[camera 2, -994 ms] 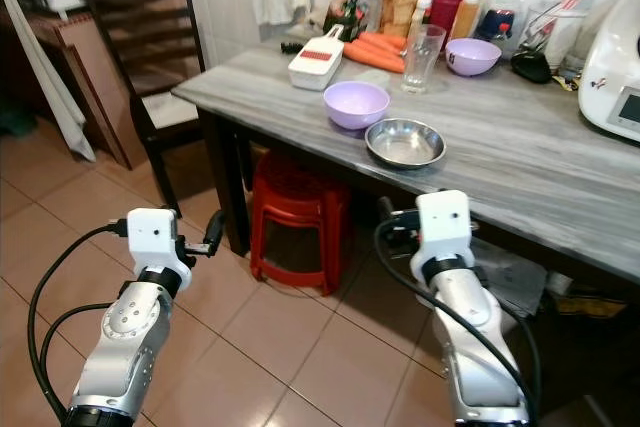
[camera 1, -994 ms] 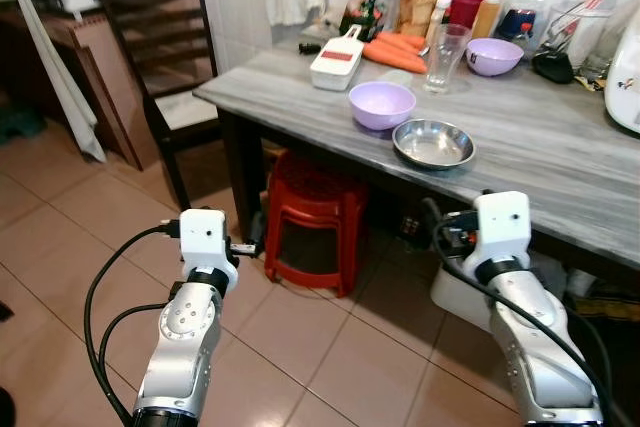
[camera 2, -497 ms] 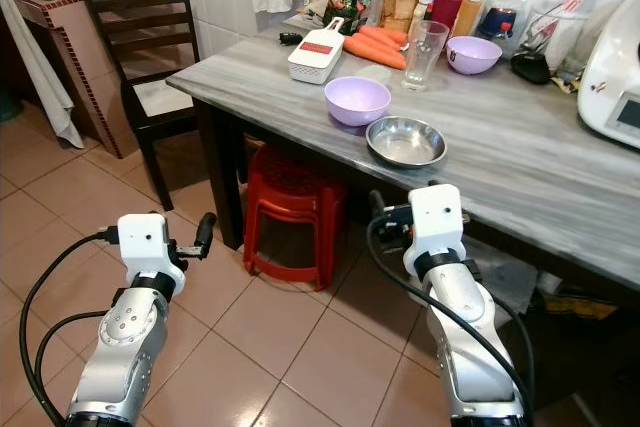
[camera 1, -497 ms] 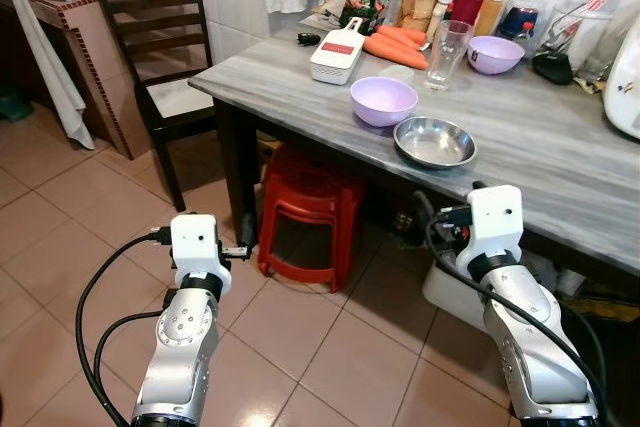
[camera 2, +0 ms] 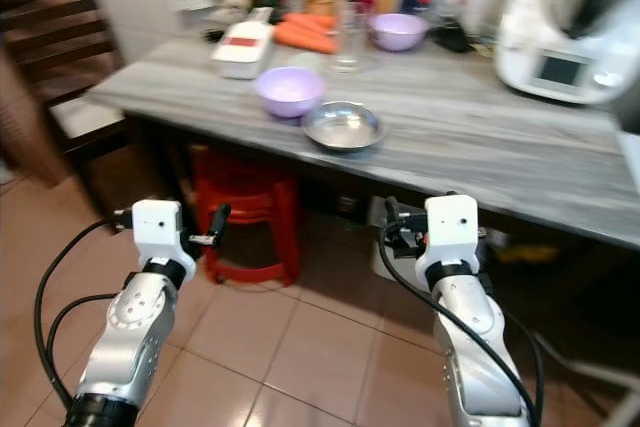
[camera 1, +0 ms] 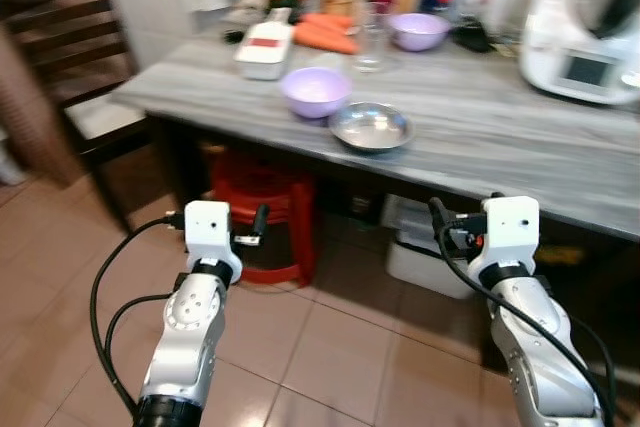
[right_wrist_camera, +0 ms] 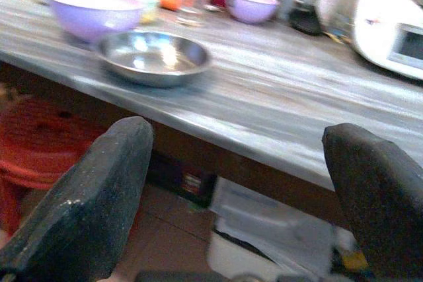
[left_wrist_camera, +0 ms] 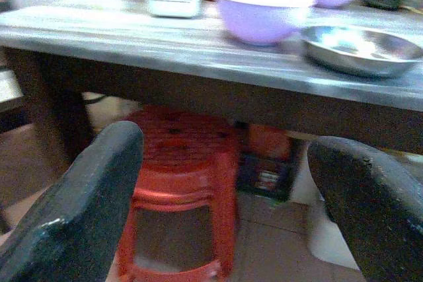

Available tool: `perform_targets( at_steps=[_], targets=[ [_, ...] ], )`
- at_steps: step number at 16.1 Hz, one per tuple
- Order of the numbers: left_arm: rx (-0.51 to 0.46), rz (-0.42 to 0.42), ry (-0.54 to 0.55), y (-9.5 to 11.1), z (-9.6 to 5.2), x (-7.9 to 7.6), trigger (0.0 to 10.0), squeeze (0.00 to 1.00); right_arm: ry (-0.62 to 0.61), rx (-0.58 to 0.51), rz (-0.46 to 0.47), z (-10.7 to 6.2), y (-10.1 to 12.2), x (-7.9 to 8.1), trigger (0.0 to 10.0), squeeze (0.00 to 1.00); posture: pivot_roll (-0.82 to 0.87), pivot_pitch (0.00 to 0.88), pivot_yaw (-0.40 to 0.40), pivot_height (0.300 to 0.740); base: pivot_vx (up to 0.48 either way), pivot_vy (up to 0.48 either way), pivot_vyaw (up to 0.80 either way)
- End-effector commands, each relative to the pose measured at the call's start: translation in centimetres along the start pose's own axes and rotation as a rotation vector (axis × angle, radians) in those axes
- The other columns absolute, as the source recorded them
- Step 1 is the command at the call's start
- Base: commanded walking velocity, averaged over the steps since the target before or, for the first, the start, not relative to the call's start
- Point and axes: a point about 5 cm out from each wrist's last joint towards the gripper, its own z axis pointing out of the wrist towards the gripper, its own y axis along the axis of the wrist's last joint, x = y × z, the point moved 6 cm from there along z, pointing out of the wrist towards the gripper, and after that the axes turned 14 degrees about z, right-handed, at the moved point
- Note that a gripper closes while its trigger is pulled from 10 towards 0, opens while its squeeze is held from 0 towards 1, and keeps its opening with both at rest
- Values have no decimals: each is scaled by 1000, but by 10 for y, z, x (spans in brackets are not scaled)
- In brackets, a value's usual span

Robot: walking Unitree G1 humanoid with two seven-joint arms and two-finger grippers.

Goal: Setting the table

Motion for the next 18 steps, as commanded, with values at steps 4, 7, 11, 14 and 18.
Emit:
perform_targets(
  at_steps=[4, 7, 11, 14, 18],
  targets=[
    [28, -6, -3, -8, -2, -2, 10000, 0, -1, -34, 1, 2, 12, -3, 10000, 0, -121, 11, -10, 740, 0, 0, -731],
    [41, 6, 3, -10, -2, -3, 10000, 0, -1, -35, 10, 1, 11, -2, 10000, 0, -121, 18, -8, 740, 0, 0, 0],
    [45, 12, -1, -11, -2, -2, 10000, 0, -6, -32, 16, 0, 9, -1, 10000, 0, -123, 23, 2, 740, -122, 0, 0],
    [46, 17, -6, -10, -1, -2, 10000, 0, -14, -34, 24, 0, 9, -2, 10000, 0, -123, 24, 10, 740, -255, 0, 0],
    [48, 14, -20, -10, 0, -4, 10000, 0, -23, -35, 28, -1, 8, -3, 10000, 0, -124, 25, 16, 740, -276, 0, 0]
  ],
)
